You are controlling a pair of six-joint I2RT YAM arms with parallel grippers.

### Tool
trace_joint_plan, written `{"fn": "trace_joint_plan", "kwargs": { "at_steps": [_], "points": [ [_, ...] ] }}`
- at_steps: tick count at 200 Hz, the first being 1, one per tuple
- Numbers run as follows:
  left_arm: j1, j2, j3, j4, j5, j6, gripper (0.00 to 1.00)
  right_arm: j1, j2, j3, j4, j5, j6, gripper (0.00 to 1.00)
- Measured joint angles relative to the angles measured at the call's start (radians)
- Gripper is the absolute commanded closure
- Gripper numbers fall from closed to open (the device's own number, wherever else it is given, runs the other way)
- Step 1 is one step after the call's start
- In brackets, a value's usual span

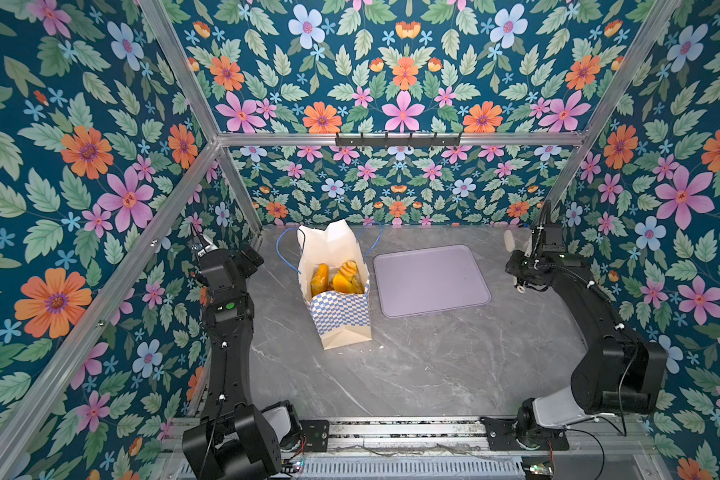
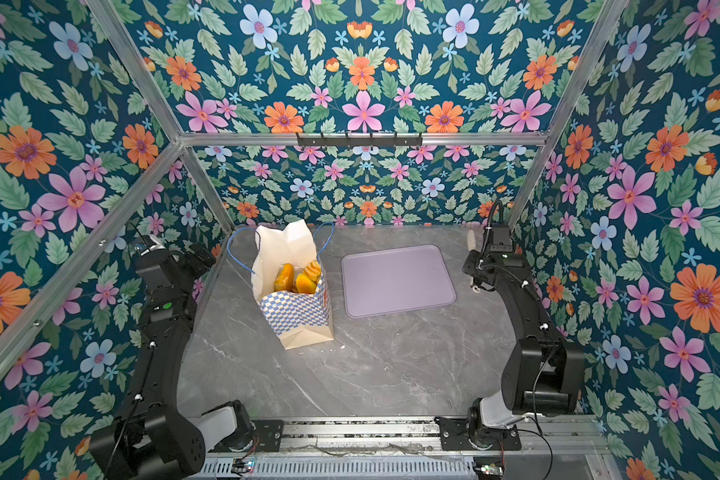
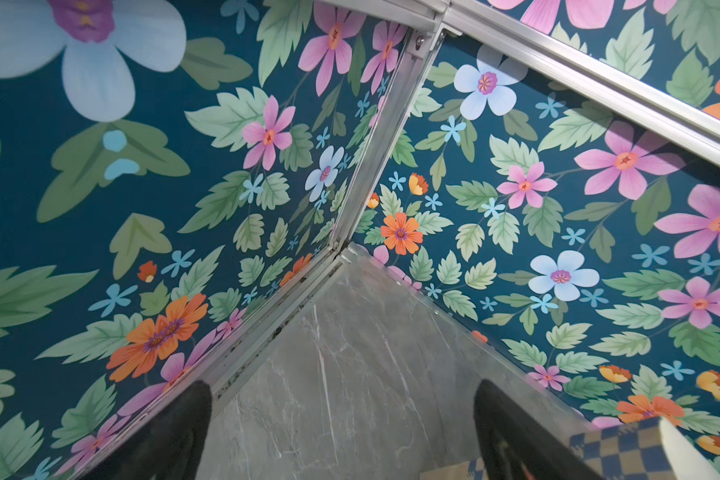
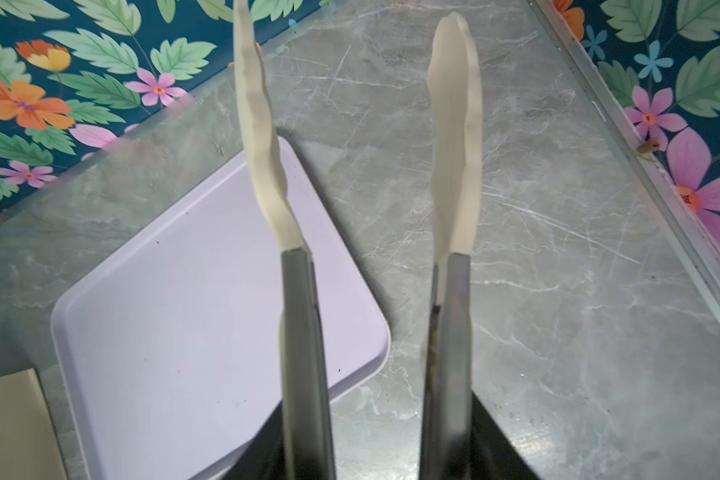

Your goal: Place the fake bread into the paper bag

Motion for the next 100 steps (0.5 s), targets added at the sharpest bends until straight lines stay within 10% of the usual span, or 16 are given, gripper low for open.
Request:
{"fn": "trace_joint_plan", "kwargs": {
  "at_steps": [100],
  "points": [
    [0.0,0.09,-0.222,0.243,-0.028,0.052,0.0,-0.029,0.209,0.001,0.018,0.024,-0.188,0.5]
  ]
}}
